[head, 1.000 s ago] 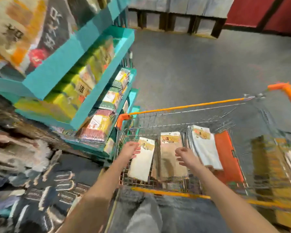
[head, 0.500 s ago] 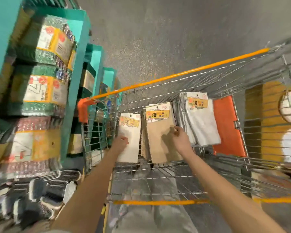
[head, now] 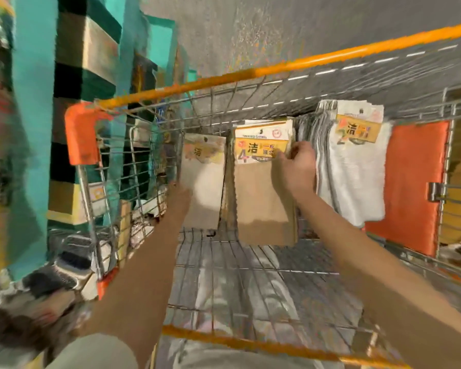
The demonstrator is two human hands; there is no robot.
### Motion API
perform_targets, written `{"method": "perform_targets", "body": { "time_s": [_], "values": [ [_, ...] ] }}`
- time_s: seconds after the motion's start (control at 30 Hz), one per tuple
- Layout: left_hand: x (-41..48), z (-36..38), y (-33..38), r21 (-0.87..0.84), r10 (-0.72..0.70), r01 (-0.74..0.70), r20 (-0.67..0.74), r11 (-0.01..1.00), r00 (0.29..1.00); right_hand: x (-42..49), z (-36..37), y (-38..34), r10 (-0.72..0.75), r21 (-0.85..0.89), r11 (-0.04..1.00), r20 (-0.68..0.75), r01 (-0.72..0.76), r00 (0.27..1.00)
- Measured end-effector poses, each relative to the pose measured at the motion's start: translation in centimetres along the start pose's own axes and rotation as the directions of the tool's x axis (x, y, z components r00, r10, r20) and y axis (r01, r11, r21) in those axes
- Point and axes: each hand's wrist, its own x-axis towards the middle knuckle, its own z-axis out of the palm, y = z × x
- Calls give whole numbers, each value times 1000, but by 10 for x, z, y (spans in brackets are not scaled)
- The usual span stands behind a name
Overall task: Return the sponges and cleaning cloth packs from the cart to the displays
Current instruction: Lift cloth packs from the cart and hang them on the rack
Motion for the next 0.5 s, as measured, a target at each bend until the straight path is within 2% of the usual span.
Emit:
{"method": "perform_targets", "body": {
  "time_s": [0.07, 0.17, 0.27, 0.4, 0.5],
  "values": [
    [1, 1, 1, 30, -26, 25, 31, 999, 999, 3, 2, -3, -10, 7, 1000, -39, 11, 999],
    [4, 0, 1, 90, -7, -2, 102, 996, 995, 7, 1, -4, -29, -15, 999, -15, 29, 999],
    [-2, -4, 7, 113, -11, 3, 75, 994, 997, 2, -3, -7, -6, 14, 1000, 16, 5, 1000],
    [-18, -10, 18, 25, 75, -80, 146, 997, 986, -11, -14, -16, -8, 71, 997, 84, 2, 996],
    [-33, -19, 30, -41, 142, -137, 140, 990, 980, -31, -26, -22, 1, 140, 990, 88, -13, 996]
  ]
}}
